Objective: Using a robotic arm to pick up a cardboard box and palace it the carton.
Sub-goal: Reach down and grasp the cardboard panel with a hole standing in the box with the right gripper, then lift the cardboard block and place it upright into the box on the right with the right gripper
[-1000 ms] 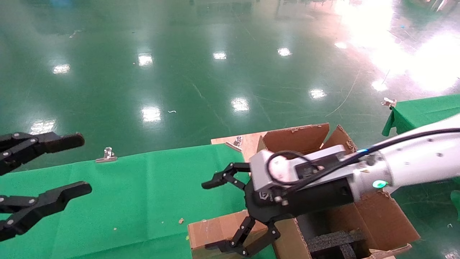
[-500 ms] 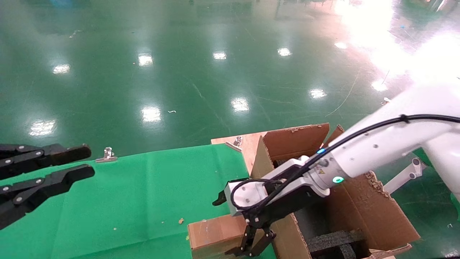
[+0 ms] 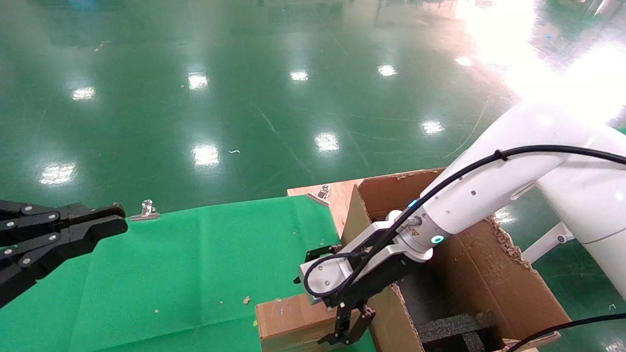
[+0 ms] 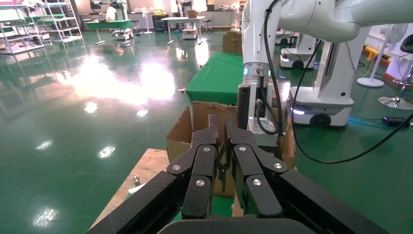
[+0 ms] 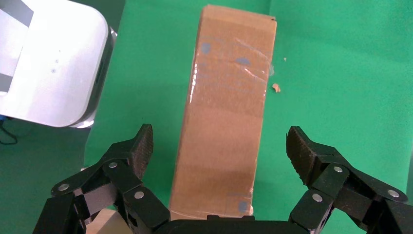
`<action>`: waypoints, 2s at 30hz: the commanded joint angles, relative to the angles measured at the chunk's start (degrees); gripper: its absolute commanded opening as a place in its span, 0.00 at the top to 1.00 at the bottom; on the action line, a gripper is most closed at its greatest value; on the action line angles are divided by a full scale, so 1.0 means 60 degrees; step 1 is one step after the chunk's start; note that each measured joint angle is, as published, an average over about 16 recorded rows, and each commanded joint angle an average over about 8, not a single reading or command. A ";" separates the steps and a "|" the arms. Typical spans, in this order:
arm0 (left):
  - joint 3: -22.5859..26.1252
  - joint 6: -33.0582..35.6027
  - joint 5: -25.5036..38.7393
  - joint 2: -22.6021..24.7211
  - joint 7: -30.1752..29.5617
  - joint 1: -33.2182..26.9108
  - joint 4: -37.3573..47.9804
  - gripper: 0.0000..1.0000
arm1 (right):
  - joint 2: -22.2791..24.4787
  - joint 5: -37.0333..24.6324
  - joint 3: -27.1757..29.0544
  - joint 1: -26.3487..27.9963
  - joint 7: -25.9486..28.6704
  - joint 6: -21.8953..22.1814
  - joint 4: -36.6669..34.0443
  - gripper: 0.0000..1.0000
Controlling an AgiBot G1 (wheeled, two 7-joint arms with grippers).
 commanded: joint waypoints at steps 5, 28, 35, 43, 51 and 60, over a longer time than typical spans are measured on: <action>0.0000 -0.0002 -0.0002 -0.0001 0.0000 0.0001 0.0002 0.00 | -0.0109 -0.0020 -0.0205 0.0124 -0.0118 0.0044 -0.0152 1.00; 0.0000 -0.0002 -0.0002 -0.0001 0.0000 0.0001 0.0002 0.00 | -0.0046 0.0020 -0.0085 0.0041 -0.0079 0.0027 -0.0066 1.00; 0.0000 -0.0002 -0.0001 -0.0001 0.0000 0.0002 0.0002 0.00 | -0.0042 0.0023 -0.0076 0.0035 -0.0072 0.0023 -0.0060 1.00; 0.0000 -0.0002 -0.0001 -0.0001 0.0000 0.0001 0.0001 0.00 | 0.0031 0.0135 0.0008 0.0153 0.0007 0.0097 -0.0150 1.00; 0.0000 -0.0002 -0.0001 -0.0001 0.0000 0.0002 0.0002 0.00 | 0.0303 0.0657 0.0380 0.1339 0.0031 -0.0001 -0.0959 1.00; 0.0000 -0.0002 -0.0001 -0.0001 0.0000 0.0002 0.0002 0.00 | 0.0541 0.1144 0.0375 0.3293 -0.0734 -0.0139 -0.2547 1.00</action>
